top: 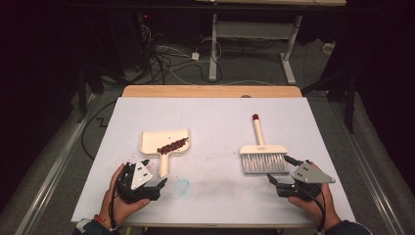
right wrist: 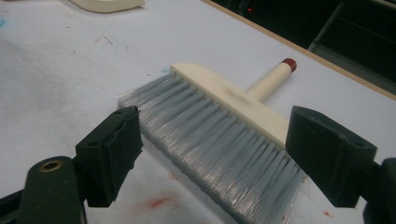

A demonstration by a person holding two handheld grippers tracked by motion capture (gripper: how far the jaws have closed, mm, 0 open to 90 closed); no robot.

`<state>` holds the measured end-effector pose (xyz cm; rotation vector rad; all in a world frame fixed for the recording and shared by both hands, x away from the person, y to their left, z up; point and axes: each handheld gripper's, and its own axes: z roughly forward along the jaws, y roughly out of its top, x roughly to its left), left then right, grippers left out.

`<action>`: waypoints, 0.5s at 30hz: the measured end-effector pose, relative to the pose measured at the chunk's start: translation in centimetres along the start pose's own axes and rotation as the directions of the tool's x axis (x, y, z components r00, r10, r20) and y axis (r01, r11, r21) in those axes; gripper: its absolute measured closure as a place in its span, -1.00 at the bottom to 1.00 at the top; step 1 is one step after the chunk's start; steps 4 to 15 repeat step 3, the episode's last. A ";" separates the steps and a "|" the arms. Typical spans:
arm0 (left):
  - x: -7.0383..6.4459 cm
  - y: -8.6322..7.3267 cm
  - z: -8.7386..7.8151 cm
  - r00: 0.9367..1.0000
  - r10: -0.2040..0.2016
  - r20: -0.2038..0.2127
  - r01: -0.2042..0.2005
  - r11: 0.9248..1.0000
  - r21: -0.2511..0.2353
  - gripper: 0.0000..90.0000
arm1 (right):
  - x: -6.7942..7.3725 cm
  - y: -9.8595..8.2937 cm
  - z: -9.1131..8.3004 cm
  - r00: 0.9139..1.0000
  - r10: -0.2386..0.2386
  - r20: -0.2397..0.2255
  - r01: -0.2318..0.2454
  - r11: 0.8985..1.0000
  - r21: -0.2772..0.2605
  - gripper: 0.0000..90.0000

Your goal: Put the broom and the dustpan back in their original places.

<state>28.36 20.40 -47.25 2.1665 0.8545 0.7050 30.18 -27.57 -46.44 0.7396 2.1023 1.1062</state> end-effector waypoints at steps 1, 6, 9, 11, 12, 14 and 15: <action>0.0 0.0 0.0 1.000 0.003 0.000 -0.003 1.000 0.002 -0.61 | 0.0 0.0 0.0 1.000 0.001 -0.001 -0.001 1.000 -0.001 -0.59; 0.0 0.1 0.1 1.000 -0.001 0.000 0.001 1.000 0.003 -0.61 | 0.0 0.0 0.0 1.000 -0.001 0.000 0.001 1.000 -0.002 -0.59; 0.0 0.1 0.1 1.000 -0.001 0.000 0.001 1.000 0.003 -0.61 | 0.0 0.0 0.0 1.000 -0.001 0.000 0.001 1.000 -0.002 -0.59; 0.0 0.1 0.1 1.000 -0.001 0.000 0.001 1.000 0.003 -0.61 | 0.0 0.0 0.0 1.000 -0.001 0.000 0.001 1.000 -0.002 -0.59; 0.0 0.1 0.1 1.000 -0.001 0.000 0.001 1.000 0.003 -0.61 | 0.0 0.0 0.0 1.000 -0.001 0.000 0.001 1.000 -0.002 -0.59; 0.0 0.1 0.1 1.000 -0.001 0.000 0.001 1.000 0.003 -0.61 | 0.0 0.0 0.0 1.000 -0.001 0.000 0.001 1.000 -0.002 -0.59; 0.0 0.1 0.1 1.000 -0.001 0.000 0.001 1.000 0.003 -0.61 | 0.0 0.0 0.0 1.000 -0.001 0.000 0.001 1.000 -0.002 -0.59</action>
